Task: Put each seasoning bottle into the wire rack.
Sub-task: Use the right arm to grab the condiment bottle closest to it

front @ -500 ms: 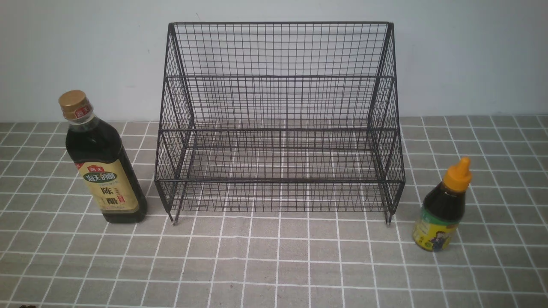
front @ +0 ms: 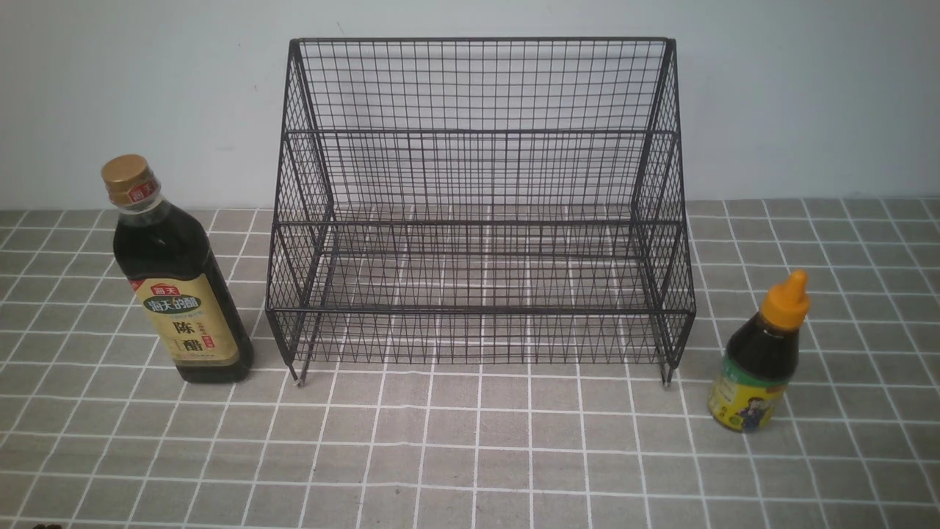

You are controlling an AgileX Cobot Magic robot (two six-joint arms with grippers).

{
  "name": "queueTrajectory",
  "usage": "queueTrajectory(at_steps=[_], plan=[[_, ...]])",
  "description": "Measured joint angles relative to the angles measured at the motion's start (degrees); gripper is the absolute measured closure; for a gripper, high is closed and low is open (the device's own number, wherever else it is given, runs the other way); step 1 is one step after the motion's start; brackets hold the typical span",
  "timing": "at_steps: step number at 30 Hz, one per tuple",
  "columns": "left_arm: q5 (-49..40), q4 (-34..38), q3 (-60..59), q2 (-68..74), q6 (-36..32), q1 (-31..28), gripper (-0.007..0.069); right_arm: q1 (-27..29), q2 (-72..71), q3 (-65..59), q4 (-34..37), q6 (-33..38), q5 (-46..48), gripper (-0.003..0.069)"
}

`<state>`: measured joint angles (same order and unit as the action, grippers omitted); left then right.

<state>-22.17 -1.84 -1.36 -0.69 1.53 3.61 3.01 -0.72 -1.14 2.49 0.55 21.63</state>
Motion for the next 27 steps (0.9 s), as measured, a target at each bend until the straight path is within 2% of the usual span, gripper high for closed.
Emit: queueTrajectory(at_steps=[8, 14, 18, 23, 25, 27], plan=[[0.0, 0.0, 0.0, 0.0, 0.0, 0.0, 0.0631, 0.0, 0.0, -0.11, 1.59, -0.55, -1.12, 0.0673], [0.0, 0.0, 0.0, 0.0, 0.0, 0.0, 0.0631, 0.0, 0.0, -0.42, 26.29, -10.18, -16.9, 0.0673], [0.0, 0.0, 0.0, 0.0, 0.0, 0.0, 0.0631, 0.11, 0.0, -0.42, 34.93, -10.08, -21.63, 0.0673], [0.0, 0.0, 0.0, 0.0, 0.0, 0.0, 0.0631, 0.18, 0.0, -0.3, 37.9, -8.96, -25.69, 0.0673], [0.0, 0.0, 0.0, 0.0, 0.0, 0.0, 0.0631, 0.12, 0.0, 0.46, 37.9, -8.5, -24.4, 0.0673], [0.0, 0.0, 0.0, 0.0, 0.0, 0.0, 0.0631, -0.41, 1.72, 6.36, 35.38, -5.8, -16.95, 0.0673]])
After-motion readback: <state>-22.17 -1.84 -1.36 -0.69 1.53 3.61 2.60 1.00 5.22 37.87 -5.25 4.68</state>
